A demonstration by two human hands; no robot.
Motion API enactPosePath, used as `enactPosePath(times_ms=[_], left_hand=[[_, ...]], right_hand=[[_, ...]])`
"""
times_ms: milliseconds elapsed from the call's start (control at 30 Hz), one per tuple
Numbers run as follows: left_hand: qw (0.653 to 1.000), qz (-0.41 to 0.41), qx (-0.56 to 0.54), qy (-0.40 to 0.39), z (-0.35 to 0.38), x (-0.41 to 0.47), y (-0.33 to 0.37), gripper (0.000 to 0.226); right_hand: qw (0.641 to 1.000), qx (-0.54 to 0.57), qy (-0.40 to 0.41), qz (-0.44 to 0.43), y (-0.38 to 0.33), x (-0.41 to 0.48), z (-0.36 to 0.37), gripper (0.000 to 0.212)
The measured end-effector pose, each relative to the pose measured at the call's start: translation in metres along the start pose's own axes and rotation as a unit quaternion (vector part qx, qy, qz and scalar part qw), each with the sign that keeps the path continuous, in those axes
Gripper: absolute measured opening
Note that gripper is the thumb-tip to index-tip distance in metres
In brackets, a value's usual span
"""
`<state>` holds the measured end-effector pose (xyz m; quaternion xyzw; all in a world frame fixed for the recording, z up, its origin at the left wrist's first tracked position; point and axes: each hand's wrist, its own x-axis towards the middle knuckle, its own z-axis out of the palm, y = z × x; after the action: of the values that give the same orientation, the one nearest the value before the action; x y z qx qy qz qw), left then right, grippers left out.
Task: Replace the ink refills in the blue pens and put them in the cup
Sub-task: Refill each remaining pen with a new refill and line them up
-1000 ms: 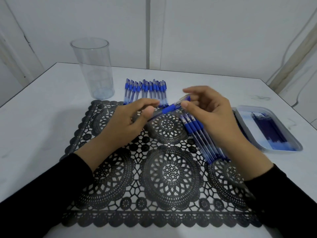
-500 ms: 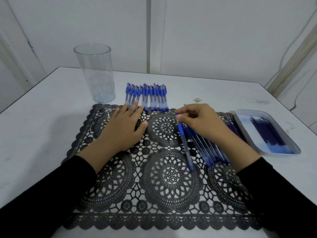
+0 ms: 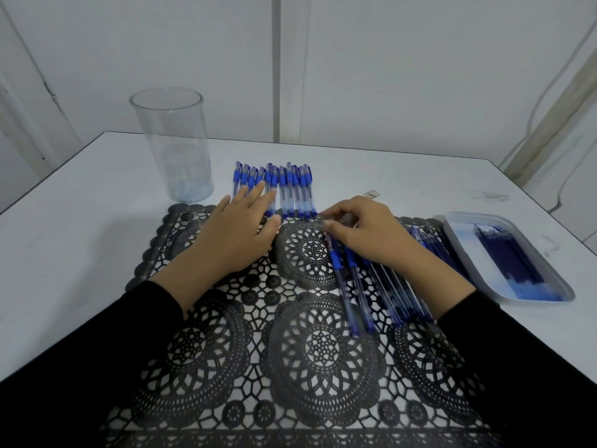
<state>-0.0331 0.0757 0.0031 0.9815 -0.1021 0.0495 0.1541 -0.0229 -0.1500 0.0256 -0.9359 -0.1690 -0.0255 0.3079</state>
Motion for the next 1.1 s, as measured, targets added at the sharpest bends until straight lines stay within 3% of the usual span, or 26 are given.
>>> enactPosePath(times_ms=[167,467,767,1100], left_hand=[[0.999,-0.006,-0.025,0.019,0.002,0.023,-0.002,0.054],[1.000,-0.016,0.009,0.018,0.014,0.028,-0.008,0.054],[1.000,-0.021,0.021,0.000,0.017,0.030,-0.011,0.054],[1.000,-0.023,0.011,-0.002,0.016,0.029,-0.010,0.054]], right_hand=[[0.996,0.020,0.078,0.025,-0.007,0.041,-0.001,0.024],[0.998,-0.010,0.034,0.049,-0.002,0.087,0.014,0.026],[0.996,-0.033,0.060,0.064,-0.002,0.086,0.016,0.013],[0.986,-0.044,0.105,0.124,-0.003,0.078,0.015,0.013]])
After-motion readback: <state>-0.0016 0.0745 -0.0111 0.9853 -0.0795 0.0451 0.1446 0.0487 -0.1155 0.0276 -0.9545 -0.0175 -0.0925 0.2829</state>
